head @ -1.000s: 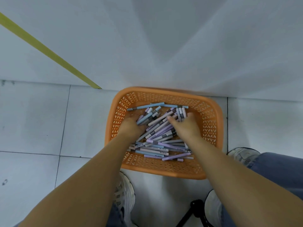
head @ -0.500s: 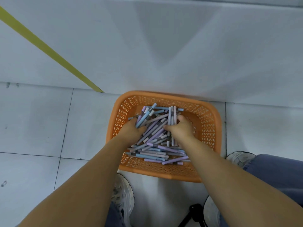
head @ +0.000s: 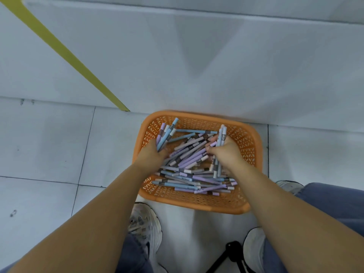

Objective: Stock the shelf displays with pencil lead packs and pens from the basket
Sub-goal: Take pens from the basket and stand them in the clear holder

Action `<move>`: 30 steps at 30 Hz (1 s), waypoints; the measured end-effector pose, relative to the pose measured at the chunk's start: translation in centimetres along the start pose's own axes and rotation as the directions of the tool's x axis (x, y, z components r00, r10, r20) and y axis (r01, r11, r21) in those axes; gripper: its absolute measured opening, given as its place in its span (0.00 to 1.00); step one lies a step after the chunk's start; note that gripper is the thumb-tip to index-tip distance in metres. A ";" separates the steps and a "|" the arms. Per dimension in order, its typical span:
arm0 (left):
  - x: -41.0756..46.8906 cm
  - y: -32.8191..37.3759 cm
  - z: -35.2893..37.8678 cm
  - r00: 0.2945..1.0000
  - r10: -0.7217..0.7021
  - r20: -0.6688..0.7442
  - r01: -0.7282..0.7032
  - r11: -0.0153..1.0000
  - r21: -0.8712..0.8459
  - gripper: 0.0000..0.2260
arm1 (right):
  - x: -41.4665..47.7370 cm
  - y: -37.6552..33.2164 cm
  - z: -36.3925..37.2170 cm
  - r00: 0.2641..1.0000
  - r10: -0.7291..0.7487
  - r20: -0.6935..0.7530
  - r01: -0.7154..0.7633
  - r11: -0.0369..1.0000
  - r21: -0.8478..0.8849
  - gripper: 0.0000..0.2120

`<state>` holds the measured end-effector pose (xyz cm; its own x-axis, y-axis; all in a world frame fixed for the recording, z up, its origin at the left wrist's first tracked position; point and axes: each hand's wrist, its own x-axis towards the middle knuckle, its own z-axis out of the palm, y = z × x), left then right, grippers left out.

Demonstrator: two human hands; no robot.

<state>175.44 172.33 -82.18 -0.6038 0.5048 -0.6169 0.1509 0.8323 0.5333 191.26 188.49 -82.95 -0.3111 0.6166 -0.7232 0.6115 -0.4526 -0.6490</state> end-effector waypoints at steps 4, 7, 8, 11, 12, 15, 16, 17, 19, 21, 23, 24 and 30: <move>-1.8 0.4 -0.9 0.996 0.052 -0.078 -0.052 0.999 0.000 0.07 | -1.5 -1.5 -1.5 0.991 -0.134 0.003 0.134 0.991 -0.029 0.07; -3.4 2.0 -1.7 0.994 0.104 -0.018 -0.105 0.991 -0.083 0.07 | -3.4 -4.0 -2.3 0.968 -0.249 0.038 0.248 0.969 0.013 0.08; -4.0 2.9 -2.0 0.992 0.127 0.001 -0.126 0.984 -0.124 0.07 | -4.2 -5.0 -2.7 0.956 -0.289 0.044 0.290 0.957 -0.003 0.07; -6.1 6.3 -3.1 0.975 0.223 0.019 -0.212 0.948 -0.239 0.08 | -7.0 -8.4 -4.0 0.913 -0.392 0.113 0.399 0.916 -0.045 0.09; -6.8 7.6 -3.6 0.966 0.259 0.021 -0.243 0.928 -0.282 0.09 | -8.1 -9.5 -4.5 0.896 -0.420 0.144 0.428 0.903 -0.029 0.09; -9.3 11.1 -5.6 0.945 0.314 0.088 -0.281 0.922 -0.267 0.11 | -11.7 -12.6 -5.7 0.841 -0.500 0.207 0.498 0.864 0.065 0.10; -10.4 12.1 -6.3 0.937 0.332 0.110 -0.298 0.922 -0.249 0.12 | -12.9 -13.6 -6.1 0.824 -0.528 0.206 0.521 0.849 0.092 0.10; -11.5 13.1 -7.1 0.925 0.357 0.132 -0.310 0.907 -0.284 0.14 | -14.2 -14.5 -6.5 0.805 -0.558 0.203 0.545 0.830 0.116 0.11; -14.0 14.8 -8.2 0.890 0.409 0.201 -0.283 0.842 -0.458 0.18 | -16.7 -16.2 -7.3 0.767 -0.613 0.190 0.594 0.790 0.152 0.12; -16.4 16.5 -9.0 0.842 0.463 0.277 -0.230 0.772 -0.592 0.17 | -19.1 -17.6 -7.9 0.730 -0.662 0.170 0.644 0.750 0.152 0.12; -18.6 18.3 -9.9 0.831 0.492 0.261 -0.253 0.751 -0.610 0.16 | -21.2 -19.0 -8.6 0.693 -0.705 0.152 0.688 0.710 0.152 0.12; -19.5 19.1 -10.4 0.832 0.502 0.235 -0.283 0.750 -0.598 0.14 | -22.3 -19.8 -9.0 0.676 -0.721 0.151 0.705 0.692 0.155 0.13; -23.9 22.4 -14.5 0.835 0.543 0.090 -0.433 0.749 -0.502 0.07 | -27.9 -24.1 -10.6 0.584 -0.785 0.207 0.775 0.615 0.146 0.13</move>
<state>181.90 175.62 -47.06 -0.3518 0.8940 -0.2775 -0.0189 0.2896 0.9570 192.93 188.96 -44.62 -0.8120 0.5824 0.0380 0.0287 0.1048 -0.9941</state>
